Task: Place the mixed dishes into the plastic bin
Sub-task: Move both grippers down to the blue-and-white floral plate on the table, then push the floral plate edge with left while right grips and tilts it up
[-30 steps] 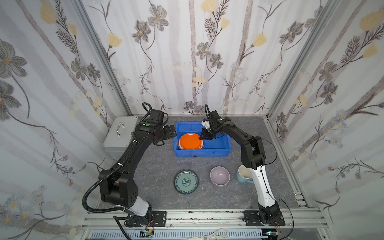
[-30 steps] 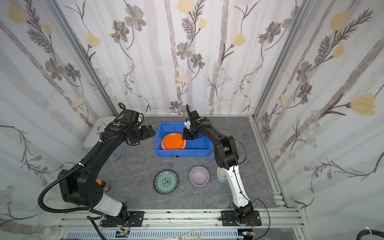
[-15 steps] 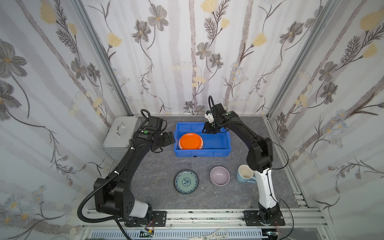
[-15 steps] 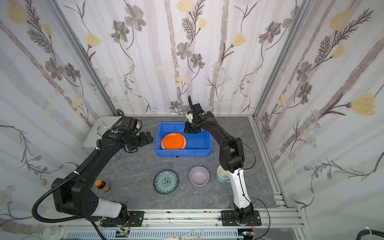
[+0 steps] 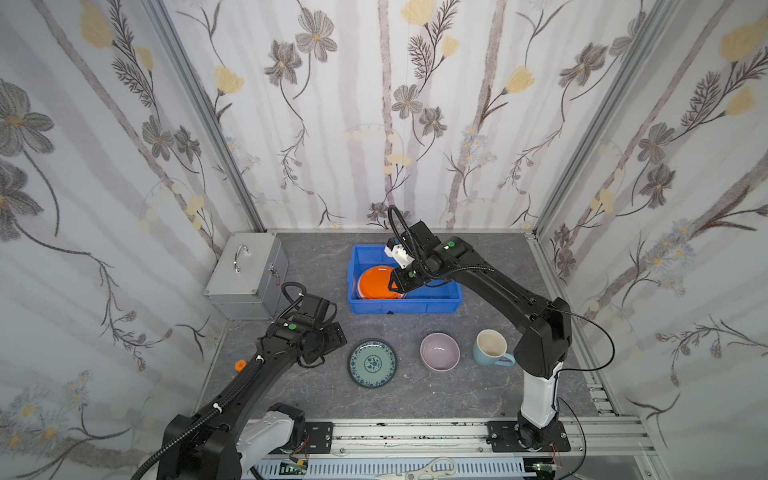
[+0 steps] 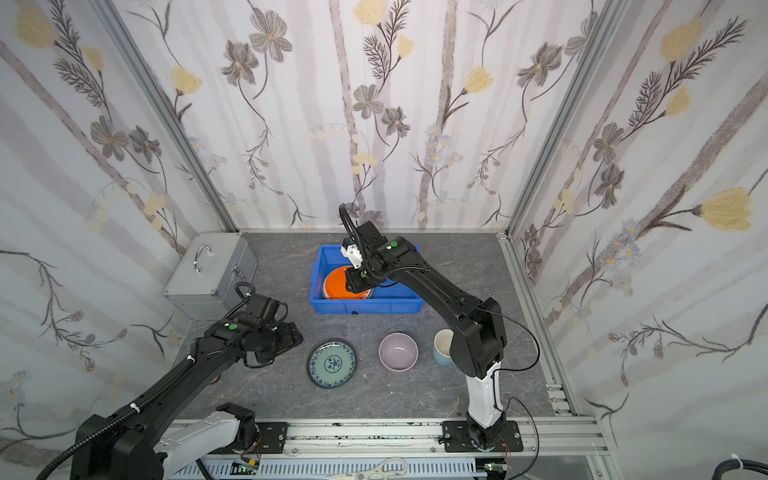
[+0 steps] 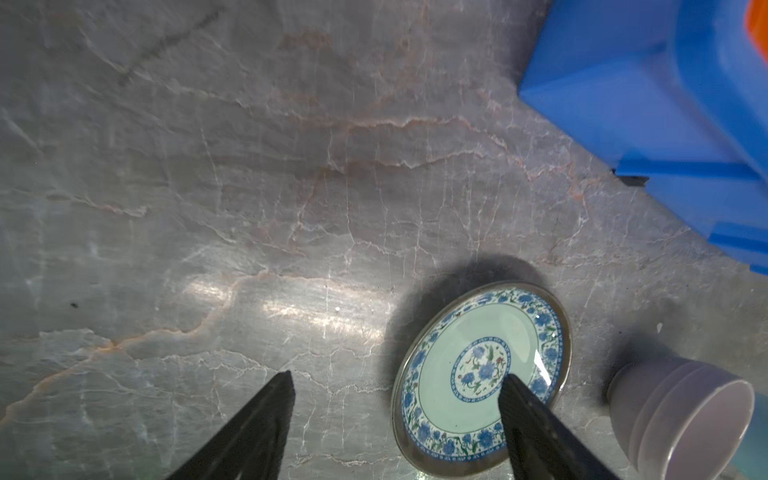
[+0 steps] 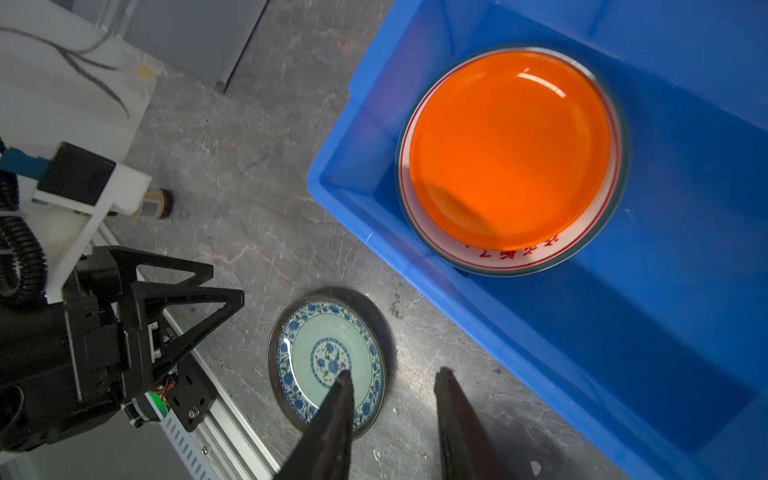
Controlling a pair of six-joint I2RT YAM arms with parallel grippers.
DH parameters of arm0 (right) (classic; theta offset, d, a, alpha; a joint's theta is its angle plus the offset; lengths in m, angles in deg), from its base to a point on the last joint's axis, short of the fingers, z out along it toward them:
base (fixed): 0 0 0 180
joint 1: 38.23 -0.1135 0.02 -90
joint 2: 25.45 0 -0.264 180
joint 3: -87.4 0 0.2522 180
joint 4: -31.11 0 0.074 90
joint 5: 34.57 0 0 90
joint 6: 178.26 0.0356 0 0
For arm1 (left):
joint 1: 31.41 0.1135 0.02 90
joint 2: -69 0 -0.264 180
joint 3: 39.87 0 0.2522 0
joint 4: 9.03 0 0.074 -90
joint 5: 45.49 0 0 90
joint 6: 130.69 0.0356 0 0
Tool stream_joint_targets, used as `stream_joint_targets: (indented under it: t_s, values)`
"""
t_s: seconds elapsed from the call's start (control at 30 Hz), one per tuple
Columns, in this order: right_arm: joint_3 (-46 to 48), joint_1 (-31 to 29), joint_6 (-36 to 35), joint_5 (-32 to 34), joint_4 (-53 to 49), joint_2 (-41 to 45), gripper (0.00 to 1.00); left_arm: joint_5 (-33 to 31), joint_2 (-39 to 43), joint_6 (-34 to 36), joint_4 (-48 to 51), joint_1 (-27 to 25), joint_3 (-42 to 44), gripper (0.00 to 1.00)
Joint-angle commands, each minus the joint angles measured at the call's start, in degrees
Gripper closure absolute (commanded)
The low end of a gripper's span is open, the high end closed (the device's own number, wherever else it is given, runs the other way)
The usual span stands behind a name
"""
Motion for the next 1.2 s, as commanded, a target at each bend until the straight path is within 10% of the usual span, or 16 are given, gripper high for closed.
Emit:
stream_joint_targets:
  t_s: [0.0,0.57,1.17]
  values:
    - [6.79,-1.9,0.61,-2.17,5.45,2.29,0.65,-3.83,1.8,-7.6,-1.69,-4.86,2.35,0.22]
    - [31.33,-8.67,2.75,-6.69,19.23,3.26,0.64,-11.54,1.01,-23.84,-2.28,-23.91,8.51,0.34]
    - [31.86,-8.5,3.26,-9.28,21.5,-1.36,0.65,-12.38,-6.01,-22.51,-6.5,-25.46,8.24,0.58]
